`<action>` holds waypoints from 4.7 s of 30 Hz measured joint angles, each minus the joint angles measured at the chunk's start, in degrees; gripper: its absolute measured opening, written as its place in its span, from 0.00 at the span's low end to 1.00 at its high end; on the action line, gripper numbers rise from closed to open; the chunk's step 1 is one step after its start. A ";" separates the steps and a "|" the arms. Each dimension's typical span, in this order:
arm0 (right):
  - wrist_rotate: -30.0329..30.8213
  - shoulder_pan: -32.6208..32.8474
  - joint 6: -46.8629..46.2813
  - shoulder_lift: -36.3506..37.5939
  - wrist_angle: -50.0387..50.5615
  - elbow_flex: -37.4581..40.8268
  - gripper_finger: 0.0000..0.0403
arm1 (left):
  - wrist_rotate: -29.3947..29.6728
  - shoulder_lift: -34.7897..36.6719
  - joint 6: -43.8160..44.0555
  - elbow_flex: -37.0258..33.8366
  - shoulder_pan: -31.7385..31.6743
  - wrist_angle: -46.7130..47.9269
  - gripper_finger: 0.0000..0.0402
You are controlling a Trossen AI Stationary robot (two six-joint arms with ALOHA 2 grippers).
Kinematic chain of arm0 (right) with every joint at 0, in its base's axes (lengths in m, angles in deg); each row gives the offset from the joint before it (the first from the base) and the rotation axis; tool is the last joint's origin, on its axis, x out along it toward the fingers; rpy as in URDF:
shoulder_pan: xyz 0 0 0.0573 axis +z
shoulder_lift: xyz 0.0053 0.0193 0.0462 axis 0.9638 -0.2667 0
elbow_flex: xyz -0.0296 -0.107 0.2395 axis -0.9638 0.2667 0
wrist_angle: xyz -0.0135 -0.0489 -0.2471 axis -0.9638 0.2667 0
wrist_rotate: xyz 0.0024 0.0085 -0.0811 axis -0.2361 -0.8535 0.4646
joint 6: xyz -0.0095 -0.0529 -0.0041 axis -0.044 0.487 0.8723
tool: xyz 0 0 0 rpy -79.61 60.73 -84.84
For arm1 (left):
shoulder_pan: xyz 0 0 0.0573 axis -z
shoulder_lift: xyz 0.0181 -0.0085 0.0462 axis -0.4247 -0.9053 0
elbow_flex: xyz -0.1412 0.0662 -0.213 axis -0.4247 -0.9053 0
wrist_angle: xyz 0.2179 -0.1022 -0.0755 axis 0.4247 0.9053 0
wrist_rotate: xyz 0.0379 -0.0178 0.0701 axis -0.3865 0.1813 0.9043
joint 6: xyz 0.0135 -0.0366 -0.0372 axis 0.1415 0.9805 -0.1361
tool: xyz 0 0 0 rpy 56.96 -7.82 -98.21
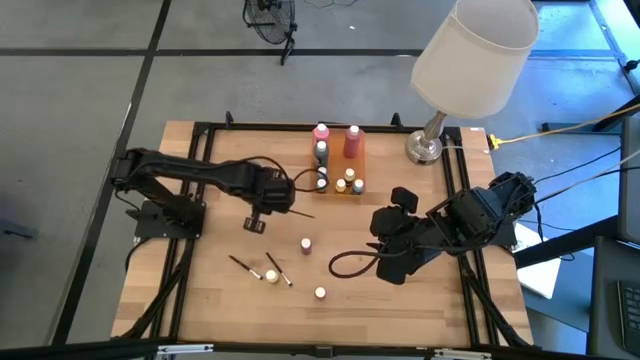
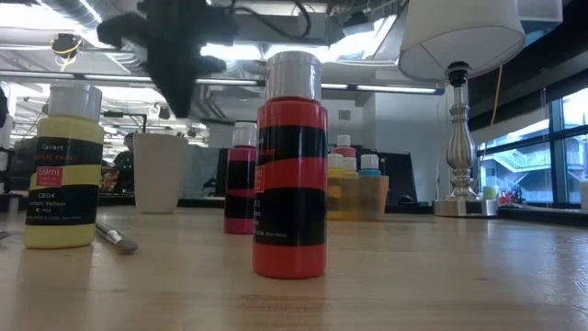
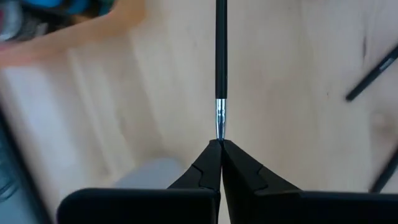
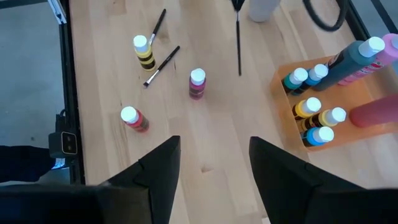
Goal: Pick & Place Paint Supplies
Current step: Put the top silver paint brush into the white cup
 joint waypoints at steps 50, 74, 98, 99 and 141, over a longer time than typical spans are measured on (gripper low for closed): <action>1.95 -1.39 6.84 0.00 -3.91 0.00 0.49 | 21.48 15.73 4.25 11.87 0.55 25.01 0.00; 1.81 -7.41 5.77 0.00 -11.36 0.00 0.49 | 42.81 25.85 -33.01 7.22 -9.90 24.99 0.00; 0.24 -8.54 8.98 -3.40 -13.18 0.02 0.49 | 59.09 21.40 -42.16 -6.24 9.50 24.98 0.00; 0.22 -8.54 9.01 -3.72 -13.81 0.02 0.49 | 58.79 21.05 -42.12 -6.24 9.47 24.98 0.00; -1.09 -8.15 9.40 -4.92 -17.73 0.02 0.49 | 50.73 18.89 -40.91 -17.19 5.70 24.43 0.00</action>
